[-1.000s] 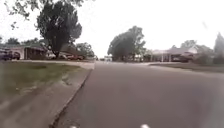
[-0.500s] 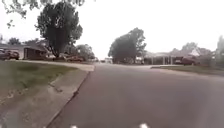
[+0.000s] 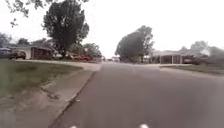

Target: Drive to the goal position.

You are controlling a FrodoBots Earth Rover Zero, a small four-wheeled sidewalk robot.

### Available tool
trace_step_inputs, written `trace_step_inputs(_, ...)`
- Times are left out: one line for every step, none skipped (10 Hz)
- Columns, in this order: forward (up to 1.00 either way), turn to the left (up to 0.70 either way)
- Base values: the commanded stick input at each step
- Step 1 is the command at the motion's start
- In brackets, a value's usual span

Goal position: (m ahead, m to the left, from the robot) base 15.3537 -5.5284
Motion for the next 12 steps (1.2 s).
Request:
trace_step_inputs(1.0,0.02)
trace_step_inputs(1.0,0.02)
trace_step_inputs(1.0,0.02)
trace_step_inputs(1.0,0.02)
trace_step_inputs(1.0,0.02)
trace_step_inputs(1.0,0.02)
trace_step_inputs(1.0,0.02)
trace_step_inputs(1.0,0.02)
trace_step_inputs(1.0,0.02)
trace_step_inputs(1.0,0.02)
trace_step_inputs(1.0,0.02)
trace_step_inputs(1.0,0.02)
